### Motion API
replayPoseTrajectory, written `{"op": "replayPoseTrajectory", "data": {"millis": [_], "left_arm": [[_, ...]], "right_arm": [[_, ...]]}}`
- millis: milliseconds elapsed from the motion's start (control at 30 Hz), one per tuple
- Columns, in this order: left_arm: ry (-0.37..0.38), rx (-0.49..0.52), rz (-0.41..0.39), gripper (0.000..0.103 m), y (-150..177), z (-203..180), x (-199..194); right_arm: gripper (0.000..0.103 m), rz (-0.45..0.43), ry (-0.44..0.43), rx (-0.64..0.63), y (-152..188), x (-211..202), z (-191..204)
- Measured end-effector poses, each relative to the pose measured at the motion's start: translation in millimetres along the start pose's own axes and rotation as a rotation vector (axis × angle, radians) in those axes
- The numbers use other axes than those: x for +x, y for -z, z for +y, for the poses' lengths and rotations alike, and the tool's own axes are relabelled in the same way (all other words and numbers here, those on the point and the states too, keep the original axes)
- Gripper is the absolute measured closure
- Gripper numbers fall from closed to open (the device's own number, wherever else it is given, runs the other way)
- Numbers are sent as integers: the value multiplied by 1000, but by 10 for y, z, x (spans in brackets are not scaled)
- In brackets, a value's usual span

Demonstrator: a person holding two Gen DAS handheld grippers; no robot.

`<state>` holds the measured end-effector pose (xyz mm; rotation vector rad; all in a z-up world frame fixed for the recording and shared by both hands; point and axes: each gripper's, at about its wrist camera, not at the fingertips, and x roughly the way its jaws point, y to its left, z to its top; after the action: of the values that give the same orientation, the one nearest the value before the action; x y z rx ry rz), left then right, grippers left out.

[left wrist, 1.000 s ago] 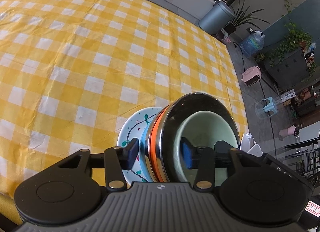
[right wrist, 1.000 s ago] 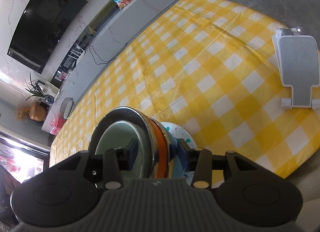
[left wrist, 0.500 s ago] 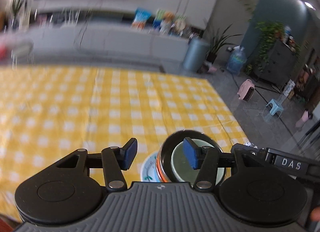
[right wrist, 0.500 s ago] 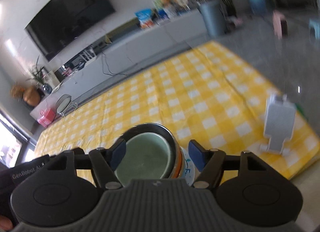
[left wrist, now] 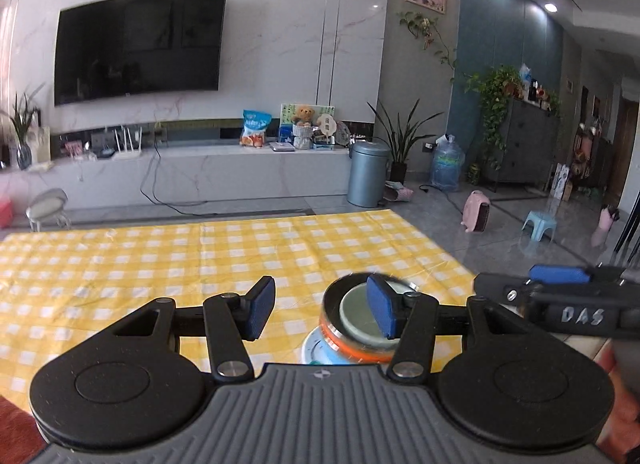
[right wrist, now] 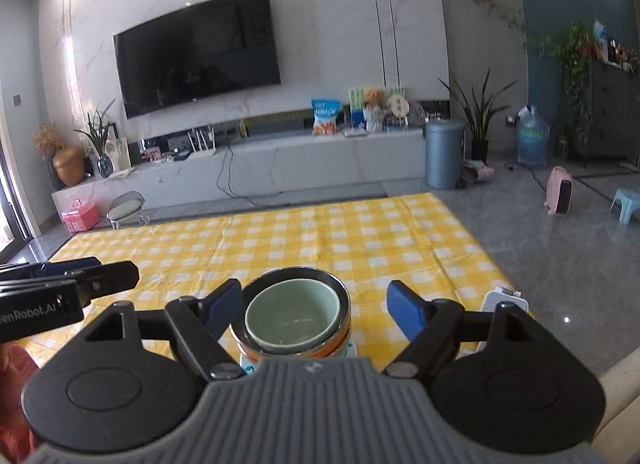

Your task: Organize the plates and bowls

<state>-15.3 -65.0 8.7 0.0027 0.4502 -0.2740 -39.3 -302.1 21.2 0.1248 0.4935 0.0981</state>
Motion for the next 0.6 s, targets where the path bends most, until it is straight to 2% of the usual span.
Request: {"op": "replayPoseTrajectory", "data": {"millis": [133,233,300,367,433,500,600], "left_arm": [[-40,4,-1,41,142,-18,12],[-42,-15,1,27,238,-4,43],[-39,-22,10,27,293,23,33],[-59,3,26,18,318,-10,60],[-95,48,22,14,385,-72,75],[-139,77,21,14,452,-132,99],[-125,79,49,14,527,-159,151]], "right_arm": [[22,-6,-2,-8,181,-54,-1],[21,-4,54,-34,312,-47,43],[21,5,69,-42,392,-35,56],[20,21,67,-42,465,-25,59],[19,41,73,-41,518,14,51],[16,56,85,-37,565,52,37],[13,57,98,-14,626,84,5]]}}
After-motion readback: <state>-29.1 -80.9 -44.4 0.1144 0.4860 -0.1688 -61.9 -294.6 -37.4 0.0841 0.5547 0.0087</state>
